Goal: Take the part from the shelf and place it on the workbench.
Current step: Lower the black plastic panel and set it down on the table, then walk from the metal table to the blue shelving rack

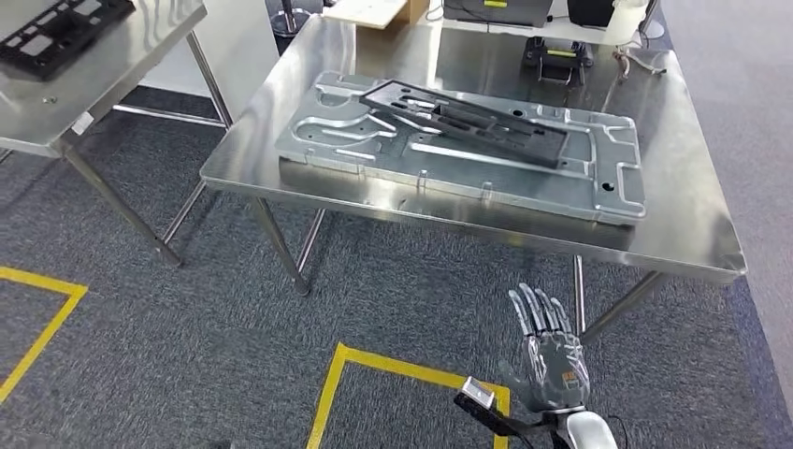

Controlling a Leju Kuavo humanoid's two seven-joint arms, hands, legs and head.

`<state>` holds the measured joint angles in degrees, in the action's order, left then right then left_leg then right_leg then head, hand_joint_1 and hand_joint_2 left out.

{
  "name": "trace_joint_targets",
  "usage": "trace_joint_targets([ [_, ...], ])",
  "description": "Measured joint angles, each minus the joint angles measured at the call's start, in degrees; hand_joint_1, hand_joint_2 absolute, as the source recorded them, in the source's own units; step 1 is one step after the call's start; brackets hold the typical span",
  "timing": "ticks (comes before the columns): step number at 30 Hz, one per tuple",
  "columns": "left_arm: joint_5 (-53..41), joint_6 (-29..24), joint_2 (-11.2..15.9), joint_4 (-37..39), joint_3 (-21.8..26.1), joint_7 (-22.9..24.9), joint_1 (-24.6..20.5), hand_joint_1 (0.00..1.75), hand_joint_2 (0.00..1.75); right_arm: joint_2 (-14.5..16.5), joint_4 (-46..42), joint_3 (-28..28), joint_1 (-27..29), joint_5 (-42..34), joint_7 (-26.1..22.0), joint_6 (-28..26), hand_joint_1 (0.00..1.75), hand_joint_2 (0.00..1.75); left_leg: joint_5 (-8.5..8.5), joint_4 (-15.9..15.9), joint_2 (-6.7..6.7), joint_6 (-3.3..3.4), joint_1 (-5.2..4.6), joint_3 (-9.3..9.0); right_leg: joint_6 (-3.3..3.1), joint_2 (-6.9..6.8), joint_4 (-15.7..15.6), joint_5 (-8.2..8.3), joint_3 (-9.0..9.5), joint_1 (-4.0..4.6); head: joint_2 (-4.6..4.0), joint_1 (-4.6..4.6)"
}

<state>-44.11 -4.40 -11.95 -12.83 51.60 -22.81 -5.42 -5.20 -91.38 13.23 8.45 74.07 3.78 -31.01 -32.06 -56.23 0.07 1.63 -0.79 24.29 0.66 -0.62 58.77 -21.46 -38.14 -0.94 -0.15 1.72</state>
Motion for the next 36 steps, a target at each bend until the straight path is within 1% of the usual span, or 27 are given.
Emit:
trace_joint_targets([
  [2, 0.3, -0.1, -0.1, 0.0, 0.4, -0.2, 0.1, 0.0, 0.0, 0.5, 1.6, -0.3, 1.4, -4.1, -0.6, -0.8, 0.0, 1.75, 1.24, 0.9, 0.12, 0.55, 0.07, 0.56, 0.72, 0.03, -0.5, 0.44, -0.03, -0.09, 0.0, -0.01],
  [3, 0.5, -0.2, -0.2, 0.0, 0.7, -0.4, 0.2, 0.0, 0.0, 0.9, 2.9, -0.7, 2.1, -6.5, -1.3, -1.2, 0.0, 1.75, 2.03, 1.3, 0.23, 1.01, 0.23, 1.05, 0.99, 0.17, 0.0, -0.86, -0.33, -0.09, 0.0, -0.02],
  [4, 0.6, -0.5, -0.2, 0.0, 1.0, -0.5, 0.3, 0.0, 0.0, 1.3, 4.5, -1.3, 2.9, -9.0, -2.2, -1.5, 0.0, 1.75, 2.95, 1.7, 0.33, 1.36, 0.4, 1.66, 1.18, 0.3, 1.5, -3.24, -0.81, -0.1, 0.0, -0.03],
  [6, 0.9, -1.0, -0.2, 0.0, 1.4, -0.7, 0.5, 0.0, 0.0, 2.5, 9.0, -3.4, 3.9, -14.2, -4.7, -2.0, 0.0, 1.75, 4.45, 1.8, 0.45, 1.74, 0.41, 3.31, 1.54, 0.45, 7.5, -9.32, -2.21, -0.25, 0.0, -0.03],
  [7, 1.0, -1.3, -0.2, 0.0, 1.7, -0.8, 0.5, 0.0, 0.0, 3.1, 12.0, -4.9, 4.1, -16.7, -6.2, -2.2, 0.0, 1.75, 5.1, 1.7, 0.48, 1.69, 0.39, 4.16, 1.74, 0.46, 11.0, -10.73, -2.81, -0.28, 0.0, -0.03],
  [8, 1.0, -1.5, -0.2, 0.0, 1.9, -0.9, 0.6, 0.0, 0.0, 3.8, 15.4, -6.6, 4.1, -19.0, -8.1, -2.4, 0.0, 1.75, 5.68, 1.5, 0.51, 1.62, 0.38, 5.01, 1.91, 0.46, 13.7, -10.61, -2.94, -0.32, 0.0, -0.03],
  [9, 1.0, -1.7, -0.3, 0.0, 2.2, -0.9, 0.7, 0.0, 0.0, 4.5, 19.1, -8.5, 4.1, -20.8, -10.1, -2.6, 0.0, 1.75, 6.15, 1.2, 0.54, 1.5, 0.38, 5.82, 2.02, 0.45, 14.7, -9.22, -2.28, -0.36, 0.0, -0.02],
  [10, 1.0, -1.9, -0.3, 0.0, 2.4, -0.9, 0.8, 0.0, 0.0, 5.2, 22.8, -10.5, 4.0, -22.3, -12.0, -2.9, 0.0, 1.75, 6.52, 0.9, 0.55, 1.34, 0.39, 6.59, 2.04, 0.43, 13.8, -7.45, -0.62, -0.4, 0.0, -0.02],
  [11, 1.0, -2.0, -0.3, 0.0, 2.6, -0.9, 0.9, 0.0, 0.0, 5.9, 26.1, -12.3, 3.9, -23.1, -13.6, -3.2, 0.0, 1.75, 6.77, 0.3, 0.56, 1.16, 0.4, 7.32, 1.96, 0.39, 10.7, -6.38, 2.21, -0.43, 0.0, -0.02],
  [12, 1.0, -2.1, -0.3, 0.0, 2.7, -0.9, 1.0, 0.0, 0.0, 6.4, 28.8, -13.9, 3.8, -23.6, -14.6, -3.3, 0.0, 1.75, 6.87, -0.3, 0.57, 0.93, 0.32, 8.01, 1.78, 0.36, 6.6, -6.38, 5.33, -0.34, 0.0, -0.02],
  [13, 1.0, -2.1, -0.4, 0.0, 2.8, -1.0, 1.0, 0.0, 0.0, 6.9, 30.8, -15.1, 3.6, -23.7, -15.1, -3.5, 0.0, 1.75, 6.94, -1.0, 0.63, 0.66, 0.21, 8.57, 1.45, 0.34, 2.7, -7.2, 7.98, -0.22, 0.0, -0.02],
  [14, 1.0, -2.1, -0.4, 0.0, 2.9, -1.0, 1.0, 0.0, 0.0, 7.4, 32.5, -16.1, 3.2, -23.8, -15.3, -3.6, 0.0, 1.75, 7.01, -1.5, 0.72, 0.37, 0.12, 9.01, 1.06, 0.34, -0.1, -8.27, 9.71, -0.07, 0.0, -0.01],
  [15, 1.0, -2.1, -0.4, 0.0, 2.9, -1.0, 0.9, 0.0, 0.0, 7.8, 33.9, -16.8, 3.0, -23.9, -15.4, -3.7, 0.0, 1.75, 7.11, -1.8, 0.8, 0.06, 0.05, 9.29, 0.66, 0.36, -1.4, -9.02, 10.29, 0.07, 0.0, -0.01],
  [17, 1.0, -2.1, -0.4, 0.0, 3.1, -1.1, 0.9, 0.0, 0.0, 8.6, 36.4, -17.8, 2.8, -23.9, -15.5, -3.9, 0.0, 1.75, 7.19, -2.3, 0.84, -0.59, 0.14, 9.65, -0.29, 0.28, -1.9, -8.93, 10.05, -0.03, 0.0, -0.01],
  [18, 1.0, -2.1, -0.4, 0.0, 3.2, -1.1, 0.9, 0.0, 0.0, 8.9, 37.3, -18.1, 2.7, -23.9, -15.5, -4.0, 0.0, 1.75, 6.35, -3.2, 0.72, -0.98, 0.23, 10.05, -0.76, 0.21, -2.0, -8.6, 9.83, -0.14, 0.0, -0.01],
  [20, 1.0, -2.1, -0.4, 0.0, 3.4, -1.1, 1.1, 0.0, 0.0, 9.4, 38.8, -18.7, 2.6, -24.0, -15.5, -4.0, 0.0, 1.75, 2.33, -8.2, 0.47, -1.8, 0.57, 12.0, -1.44, 0.07, -2.1, -7.85, 9.14, -0.3, 0.0, -0.01],
  [22, 1.0, -2.1, -0.4, 0.0, 3.6, -1.1, 1.2, 0.0, 0.87, 9.7, 40.0, -19.3, 2.4, -24.0, -15.5, -3.7, 0.0, 1.75, -1.92, -15.5, 0.42, -2.47, 0.97, 14.42, -1.57, 0.06, -2.0, -7.26, 8.31, -0.27, 0.0, 0.0],
  [23, 1.0, -2.3, -0.4, 0.0, 3.7, -1.1, 1.2, 0.0, 1.31, 9.9, 40.9, -19.9, 2.3, -24.1, -15.5, -3.2, 0.0, 1.75, -2.66, -17.7, 0.42, -2.69, 1.16, 14.86, -1.51, 0.06, -1.9, -7.04, 7.96, -0.25, 0.0, 0.0],
  [24, 0.9, -2.5, -0.4, 0.0, 3.7, -1.2, 1.2, 0.0, 1.75, 10.1, 42.2, -20.8, 2.1, -24.4, -15.7, -2.7, 0.0, 1.75, -2.22, -17.8, 0.43, -2.82, 1.31, 14.27, -1.42, 0.07, -1.8, -6.88, 7.66, -0.26, 0.0, 0.01],
  [25, 0.8, -2.8, -0.4, 0.0, 3.8, -1.3, 1.3, 0.0, 1.31, 10.3, 43.7, -21.9, 1.7, -24.8, -16.2, -2.3, 0.0, 1.75, -0.92, -15.9, 0.43, -2.87, 1.41, 12.67, -1.3, 0.07, -1.7, -6.75, 7.45, -0.29, 0.0, 0.01],
  [27, 0.5, -3.4, -0.4, 0.0, 3.9, -1.5, 1.3, 0.0, 0.44, 10.7, 49.0, -25.4, 0.4, -26.4, -17.9, -1.5, 0.0, 0.87, 2.09, -7.9, 0.37, -2.61, 1.46, 7.53, -0.93, 0.15, -1.5, -6.53, 7.19, -0.32, 0.0, 0.01],
  [28, 0.4, -3.6, -0.4, 0.0, 3.9, -1.5, 1.2, 0.0, 0.0, 10.8, 52.4, -27.5, -0.6, -27.4, -18.6, -1.1, 0.0, 0.44, 2.86, -4.5, 0.32, -2.38, 1.37, 5.44, -0.65, 0.19, -1.5, -6.38, 7.09, -0.29, 0.0, 0.0],
  [29, 0.4, -3.7, -0.4, 0.0, 4.0, -1.6, 1.2, 0.0, 0.0, 10.9, 56.2, -30.0, -1.6, -28.7, -18.9, -0.5, 0.0, 0.0, 3.08, -2.1, 0.28, -2.11, 1.26, 4.17, -0.32, 0.21, -1.4, -6.22, 7.01, -0.24, 0.0, 0.0],
  [31, 0.4, -3.8, -0.4, 0.0, 4.1, -1.7, 1.1, 0.0, 0.0, 11.3, 62.2, -34.4, -3.1, -31.1, -17.9, 0.8, 0.0, 0.0, 2.88, -1.0, 0.25, -1.58, 1.02, 3.97, 0.35, 0.15, -1.5, -5.87, 6.93, -0.21, 0.0, -0.01],
  [33, 0.5, -4.0, -0.4, 0.0, 4.2, -1.7, 1.2, 0.0, 0.0, 12.2, 66.4, -38.2, -4.1, -33.4, -15.3, 2.3, 0.0, 0.0, 3.36, -0.4, 0.37, -0.63, 1.26, 4.11, 0.93, 0.16, -0.9, -6.31, 6.62, -0.24, 0.0, -0.02],
  [34, 0.4, -4.1, -0.4, 0.0, 4.2, -1.7, 1.2, 0.0, 0.0, 12.8, 68.0, -39.9, -4.6, -34.5, -13.8, 3.2, 0.0, 0.0, 3.7, -0.2, 0.44, -0.12, 1.36, 4.21, 1.08, 0.23, 0.7, -7.48, 5.86, -0.24, 0.0, -0.02],
  [36, 0.3, -4.5, -0.4, 0.0, 4.3, -1.5, 1.1, 0.0, 0.0, 13.9, 70.9, -43.3, -5.4, -36.6, -10.5, 5.9, 0.0, 0.0, 4.25, 0.1, 0.48, 0.61, 1.26, 4.64, 1.13, 0.37, 7.4, -11.51, 2.71, -0.22, 0.0, -0.02],
])
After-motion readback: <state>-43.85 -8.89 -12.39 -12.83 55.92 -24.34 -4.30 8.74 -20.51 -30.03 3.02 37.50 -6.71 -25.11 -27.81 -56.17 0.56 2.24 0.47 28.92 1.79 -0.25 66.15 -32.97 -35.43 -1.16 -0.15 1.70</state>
